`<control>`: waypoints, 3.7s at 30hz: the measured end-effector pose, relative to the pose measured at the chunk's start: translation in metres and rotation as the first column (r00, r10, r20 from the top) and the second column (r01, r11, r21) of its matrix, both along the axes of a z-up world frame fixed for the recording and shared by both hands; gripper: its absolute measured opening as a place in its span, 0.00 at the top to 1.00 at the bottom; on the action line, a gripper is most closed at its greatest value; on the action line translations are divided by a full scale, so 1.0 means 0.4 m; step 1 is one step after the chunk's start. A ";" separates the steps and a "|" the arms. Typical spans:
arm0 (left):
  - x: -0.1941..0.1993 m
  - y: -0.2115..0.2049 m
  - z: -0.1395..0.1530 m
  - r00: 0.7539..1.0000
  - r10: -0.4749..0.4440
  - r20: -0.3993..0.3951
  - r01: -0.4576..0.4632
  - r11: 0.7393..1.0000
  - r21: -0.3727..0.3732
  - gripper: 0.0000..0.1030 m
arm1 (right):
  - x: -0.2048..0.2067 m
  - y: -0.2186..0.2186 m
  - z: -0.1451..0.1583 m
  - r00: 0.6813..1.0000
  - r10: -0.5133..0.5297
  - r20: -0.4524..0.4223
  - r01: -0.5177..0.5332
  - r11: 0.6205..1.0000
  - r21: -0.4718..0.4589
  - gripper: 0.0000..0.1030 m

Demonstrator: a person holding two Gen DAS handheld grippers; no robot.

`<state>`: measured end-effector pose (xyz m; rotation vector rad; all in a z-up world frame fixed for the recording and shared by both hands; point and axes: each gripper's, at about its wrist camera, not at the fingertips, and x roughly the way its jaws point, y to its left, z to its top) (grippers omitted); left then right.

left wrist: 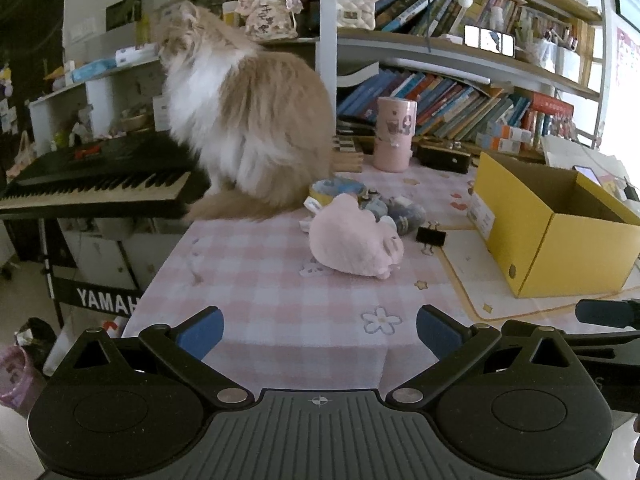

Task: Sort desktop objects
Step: 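Move left tool toward pink plush pig while right tool approaches black binder clip, then close left tool on pink plush pig while right tool grasps black binder clip, then lift plush pig with left tool while right tool lifts binder clip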

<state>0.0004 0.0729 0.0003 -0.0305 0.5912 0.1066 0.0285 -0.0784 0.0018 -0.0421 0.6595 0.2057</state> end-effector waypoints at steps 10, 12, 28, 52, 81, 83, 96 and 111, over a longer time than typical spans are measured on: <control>0.064 0.011 -0.003 1.000 0.000 -0.010 0.000 1.000 0.020 0.00 | 0.078 0.019 0.000 1.000 0.020 0.007 -0.020 1.000 0.009 0.27; 0.083 0.013 -0.006 1.000 0.001 -0.018 -0.001 1.000 0.017 0.00 | 0.097 0.022 0.000 1.000 0.022 0.007 -0.022 1.000 0.006 0.27; 0.233 0.023 -0.014 0.999 0.010 -0.040 -0.010 1.000 -0.011 0.00 | 0.278 0.033 0.004 0.999 0.050 0.015 -0.050 0.999 -0.002 0.31; 0.485 0.052 -0.089 0.980 -0.058 -0.190 0.032 0.990 -0.136 0.00 | 0.543 0.047 -0.027 0.995 0.000 -0.097 0.004 0.999 0.047 0.35; 0.483 0.148 -0.098 0.972 0.042 -0.232 -0.094 0.971 -0.218 0.34 | 0.647 0.086 -0.146 0.973 -0.041 -0.228 0.038 0.999 -0.018 0.58; 0.482 0.148 -0.098 0.972 0.043 -0.231 -0.095 0.971 -0.220 0.34 | 0.645 0.082 -0.146 0.974 -0.033 -0.226 0.030 0.999 -0.014 0.59; 0.445 0.134 -0.065 0.983 0.036 -0.179 -0.077 0.971 -0.227 0.34 | 0.589 0.075 -0.091 0.985 0.041 -0.167 -0.039 0.999 0.017 0.59; 0.313 0.153 0.015 0.996 0.057 -0.063 -0.073 0.956 -0.284 0.34 | 0.426 0.075 0.015 0.986 0.161 -0.042 -0.160 0.987 0.032 0.59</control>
